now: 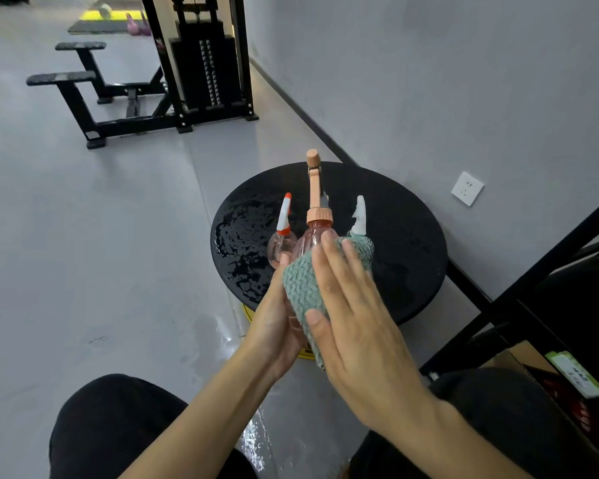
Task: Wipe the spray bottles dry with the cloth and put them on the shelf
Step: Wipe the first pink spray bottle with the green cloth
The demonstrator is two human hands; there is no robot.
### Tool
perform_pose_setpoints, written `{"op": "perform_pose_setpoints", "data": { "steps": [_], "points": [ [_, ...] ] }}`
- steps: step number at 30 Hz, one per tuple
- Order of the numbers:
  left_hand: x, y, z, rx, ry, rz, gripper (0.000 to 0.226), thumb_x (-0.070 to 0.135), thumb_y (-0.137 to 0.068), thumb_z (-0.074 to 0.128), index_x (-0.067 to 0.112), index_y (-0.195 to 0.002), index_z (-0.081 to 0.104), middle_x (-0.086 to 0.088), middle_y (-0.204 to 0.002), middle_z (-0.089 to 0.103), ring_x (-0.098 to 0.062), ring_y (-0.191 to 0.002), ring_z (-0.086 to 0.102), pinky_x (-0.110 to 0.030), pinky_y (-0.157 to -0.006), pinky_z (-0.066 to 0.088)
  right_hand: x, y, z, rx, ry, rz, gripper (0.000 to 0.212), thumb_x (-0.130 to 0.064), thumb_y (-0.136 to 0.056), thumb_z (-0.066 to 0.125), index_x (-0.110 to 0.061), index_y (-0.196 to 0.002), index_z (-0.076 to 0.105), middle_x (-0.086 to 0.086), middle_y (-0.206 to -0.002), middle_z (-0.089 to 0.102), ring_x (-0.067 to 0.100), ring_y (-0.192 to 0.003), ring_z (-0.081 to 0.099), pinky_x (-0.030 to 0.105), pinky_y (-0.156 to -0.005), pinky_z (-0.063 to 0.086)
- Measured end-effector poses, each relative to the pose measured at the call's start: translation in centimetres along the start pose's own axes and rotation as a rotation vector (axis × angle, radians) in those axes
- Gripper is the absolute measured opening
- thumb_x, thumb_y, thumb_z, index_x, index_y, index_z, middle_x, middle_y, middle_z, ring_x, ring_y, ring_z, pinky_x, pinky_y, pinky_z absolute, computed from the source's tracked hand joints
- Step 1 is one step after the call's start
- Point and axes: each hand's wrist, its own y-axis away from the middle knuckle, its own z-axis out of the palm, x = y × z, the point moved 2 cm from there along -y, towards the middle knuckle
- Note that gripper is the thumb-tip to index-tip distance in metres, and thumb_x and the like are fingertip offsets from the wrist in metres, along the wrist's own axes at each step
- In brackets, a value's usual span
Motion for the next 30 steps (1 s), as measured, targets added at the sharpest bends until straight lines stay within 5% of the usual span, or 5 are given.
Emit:
{"op": "perform_pose_setpoints", "data": {
  "steps": [6, 14, 23, 27, 30],
  "points": [
    [-1.0, 0.3, 0.4, -0.031, -0.088, -0.013, 0.043, 0.052, -0.098, 0.033, 0.031, -0.110, 0.069, 0.001, -0.102, 0.074, -0.016, -0.080, 0.072, -0.034, -0.053, 0.055, 1.3, -3.5, -1.5, 0.033, -0.142, 0.098, 0.056, -0.036, -0.102, 0.022, -0.025, -0.155, 0.006, -0.016, -0.162, -0.001, 0.001, -0.147, -0.011, 0.024, -0.121, 0.002],
    [-0.1, 0.0, 0.3, -0.027, 0.003, 0.031, 0.051, 0.047, -0.096, 0.036, 0.018, -0.101, 0.078, -0.010, -0.114, 0.071, -0.017, -0.102, 0.070, -0.026, -0.077, 0.057, -0.1, 0.7, 0.2, 0.031, 0.011, 0.018, 0.059, -0.033, -0.101, 0.023, -0.022, -0.155, 0.000, -0.011, -0.162, -0.008, 0.012, -0.149, -0.009, 0.045, -0.120, 0.016],
    [-0.9, 0.2, 0.3, -0.026, -0.062, 0.006, 0.045, 0.051, -0.097, 0.035, 0.025, -0.115, 0.067, -0.002, -0.100, 0.075, -0.018, -0.077, 0.073, -0.037, -0.052, 0.056, 1.7, -3.5, -1.7, 0.049, -0.215, 0.104, 0.055, -0.038, -0.101, 0.023, -0.028, -0.154, 0.011, -0.020, -0.161, 0.002, -0.003, -0.146, -0.008, 0.014, -0.116, 0.000],
    [-0.5, -0.2, -0.3, 0.024, -0.011, 0.016, 0.052, 0.056, -0.093, 0.039, 0.021, -0.104, 0.075, -0.010, -0.111, 0.072, -0.020, -0.095, 0.070, -0.037, -0.081, 0.058, 0.2, -0.9, -0.7, 0.023, -0.094, 0.036, 0.055, -0.034, -0.104, 0.021, -0.027, -0.154, 0.001, -0.017, -0.161, -0.008, 0.003, -0.147, -0.013, 0.032, -0.120, 0.005],
    [-0.6, -0.2, -0.5, 0.058, -0.013, 0.009, 0.063, 0.064, -0.084, 0.044, 0.016, -0.113, 0.072, -0.019, -0.123, 0.066, -0.032, -0.117, 0.060, -0.047, -0.109, 0.036, -0.1, 0.2, -0.3, 0.002, -0.079, 0.007, 0.057, -0.032, -0.102, 0.022, -0.024, -0.155, 0.003, -0.014, -0.162, -0.006, 0.008, -0.148, -0.011, 0.042, -0.121, 0.009]
  ]
}}
